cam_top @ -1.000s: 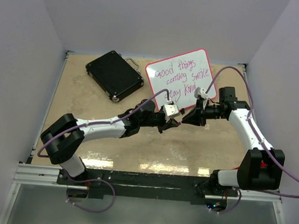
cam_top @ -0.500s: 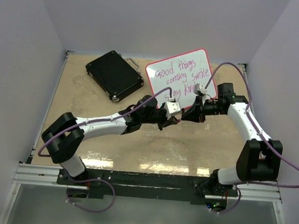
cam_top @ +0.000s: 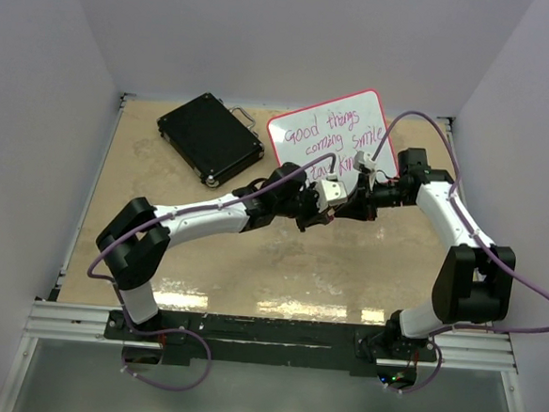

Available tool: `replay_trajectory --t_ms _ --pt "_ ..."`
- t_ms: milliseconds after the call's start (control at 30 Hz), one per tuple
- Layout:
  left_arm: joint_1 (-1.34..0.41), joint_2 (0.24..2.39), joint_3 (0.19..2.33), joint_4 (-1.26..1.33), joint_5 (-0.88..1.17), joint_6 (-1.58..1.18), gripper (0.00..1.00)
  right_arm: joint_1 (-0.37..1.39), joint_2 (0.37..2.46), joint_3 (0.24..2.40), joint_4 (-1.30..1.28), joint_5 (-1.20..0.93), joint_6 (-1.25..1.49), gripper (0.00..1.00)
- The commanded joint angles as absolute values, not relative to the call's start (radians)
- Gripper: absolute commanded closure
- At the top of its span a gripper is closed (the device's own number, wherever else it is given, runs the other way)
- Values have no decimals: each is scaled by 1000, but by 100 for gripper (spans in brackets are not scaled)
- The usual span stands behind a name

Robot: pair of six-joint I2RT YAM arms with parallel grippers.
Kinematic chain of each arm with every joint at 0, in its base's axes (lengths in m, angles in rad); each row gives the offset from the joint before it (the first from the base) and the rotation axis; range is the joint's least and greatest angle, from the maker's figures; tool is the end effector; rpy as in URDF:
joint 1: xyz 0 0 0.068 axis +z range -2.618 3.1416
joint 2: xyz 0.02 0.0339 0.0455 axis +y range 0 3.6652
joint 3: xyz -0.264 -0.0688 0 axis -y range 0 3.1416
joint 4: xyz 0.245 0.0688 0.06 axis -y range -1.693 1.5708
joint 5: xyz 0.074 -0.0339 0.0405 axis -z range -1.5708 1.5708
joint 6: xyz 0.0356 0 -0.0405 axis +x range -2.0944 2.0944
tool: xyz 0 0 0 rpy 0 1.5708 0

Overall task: Write a sentence on the whiteboard
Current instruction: Insert the pen cap into the whiteboard marker, then put down the whiteboard marker at the center of the board.

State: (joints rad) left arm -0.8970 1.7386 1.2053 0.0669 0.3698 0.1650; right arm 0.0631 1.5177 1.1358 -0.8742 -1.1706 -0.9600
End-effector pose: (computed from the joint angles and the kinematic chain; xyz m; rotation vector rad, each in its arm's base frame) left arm 0.2403 -0.3216 0.2527 1.2675 1.6821 -0.8268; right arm 0.2803 0.0506 0.2579 -1.2369 1.7461 1.1246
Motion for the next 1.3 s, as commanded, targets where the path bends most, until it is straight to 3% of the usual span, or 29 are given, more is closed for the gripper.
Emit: replay_trajectory --t_ms 0,300,367,400,500,567,1000,1200,1267 --pt "-940 1663 1449 557 479 245 100 146 1566 1123 -940 -1197 -953 100" --pt "-917 1635 1396 567 511 181 97 104 1514 1115 -922 -1200 -945 100" --pt "-916 1589 1292 586 494 163 73 69 1505 1123 -937 -1216 -959 100" --pt "-917 1569 1252 589 482 141 54 57 1500 1126 -952 -1224 -992 100" --pt "-917 1467 1083 598 433 111 34 31 1508 1129 -995 -1229 -1034 100" --pt "-917 1382 977 580 396 101 29 28 1512 1127 -1002 -1226 -1037 100" --pt "-787 982 647 356 252 -190 12 47 1508 1074 -756 -1121 -754 96" --pt "-753 809 554 218 144 -311 7 129 1699 1144 -769 -1104 -735 91" --pt "-752 744 505 209 134 -334 7 149 1738 1149 -736 -1100 -707 85"
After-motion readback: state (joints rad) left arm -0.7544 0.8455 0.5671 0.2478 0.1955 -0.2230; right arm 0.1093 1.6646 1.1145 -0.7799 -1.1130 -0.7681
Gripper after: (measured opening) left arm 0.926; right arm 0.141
